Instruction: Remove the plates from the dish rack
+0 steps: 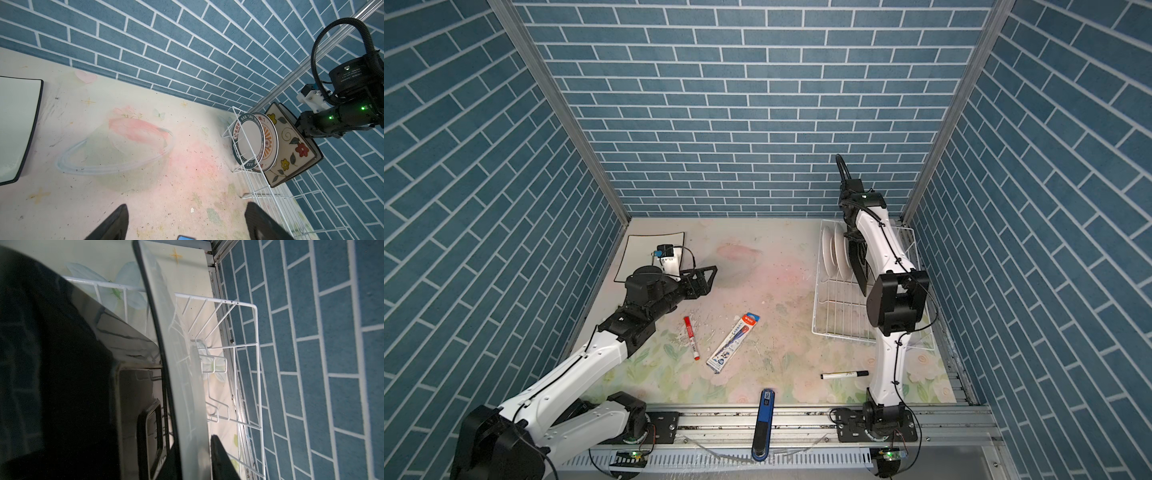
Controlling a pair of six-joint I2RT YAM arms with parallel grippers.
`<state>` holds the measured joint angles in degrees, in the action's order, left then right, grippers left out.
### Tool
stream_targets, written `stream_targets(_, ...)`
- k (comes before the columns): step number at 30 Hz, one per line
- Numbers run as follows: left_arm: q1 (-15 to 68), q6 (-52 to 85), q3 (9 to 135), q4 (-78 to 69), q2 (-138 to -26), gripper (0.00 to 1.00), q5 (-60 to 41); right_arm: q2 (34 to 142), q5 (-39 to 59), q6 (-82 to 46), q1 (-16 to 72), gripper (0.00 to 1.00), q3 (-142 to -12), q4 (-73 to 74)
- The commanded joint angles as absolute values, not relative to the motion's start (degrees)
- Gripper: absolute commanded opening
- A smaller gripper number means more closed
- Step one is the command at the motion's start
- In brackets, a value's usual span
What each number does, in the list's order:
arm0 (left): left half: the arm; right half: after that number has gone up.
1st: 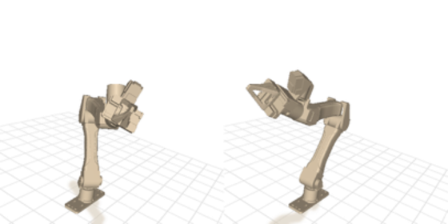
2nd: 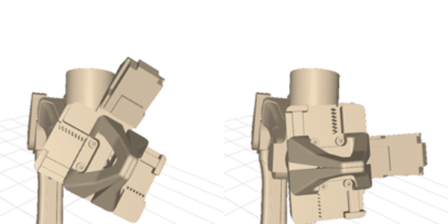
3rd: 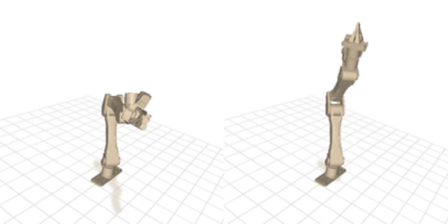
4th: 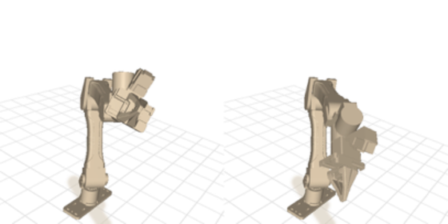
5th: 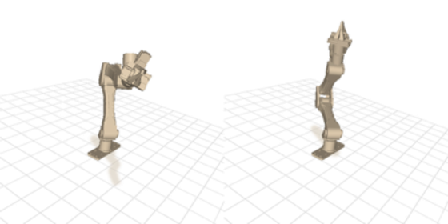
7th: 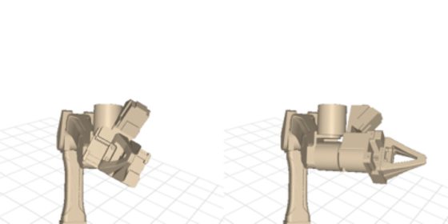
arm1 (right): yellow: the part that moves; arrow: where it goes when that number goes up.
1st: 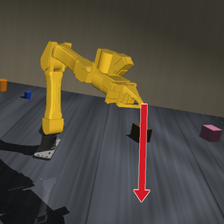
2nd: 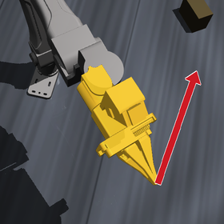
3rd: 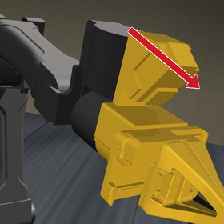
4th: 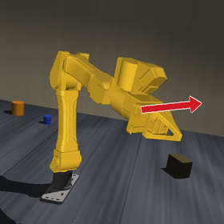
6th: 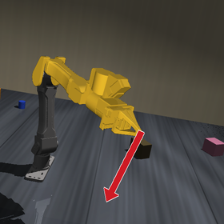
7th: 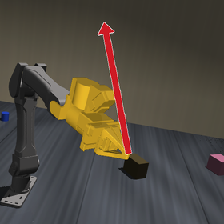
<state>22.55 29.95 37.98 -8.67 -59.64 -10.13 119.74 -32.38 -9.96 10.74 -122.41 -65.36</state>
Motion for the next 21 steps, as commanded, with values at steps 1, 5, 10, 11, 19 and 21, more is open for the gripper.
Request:
stream_targets(1,22.9,29.1,38.9,-8.3,-59.2,0.9,-9.6,120.2,-33.6,-8.5,10.5,0.24,-123.8,-66.9)
stream_targets(5,22.9,29.2,38.9,-8.3,-59.2,0.9,-9.7,120.2,-33.8,-8.5,10.5,0.22,-123.7,-66.9)
stream_targets(10,22.9,29.3,38.9,-8.3,-59.2,0.9,-9.6,120.2,-33.9,-8.5,10.5,0.21,-123.6,-67.0)
stream_targets(11,22.9,29.3,38.8,-8.3,-59.2,0.9,-9.6,120.2,-34.0,-8.6,10.5,0.2,-123.6,-67.1)
stream_targets(19,22.9,29.3,38.9,-8.2,-59.2,0.89,-9.7,120.1,-34.4,-8.4,10.5,0.18,-123.5,-67.1)
stream_targets(21,22.9,29.3,38.9,-8.2,-59.2,0.89,-9.7,120.0,-34.7,-8.4,10.6,0.18,-123.5,-67.3)
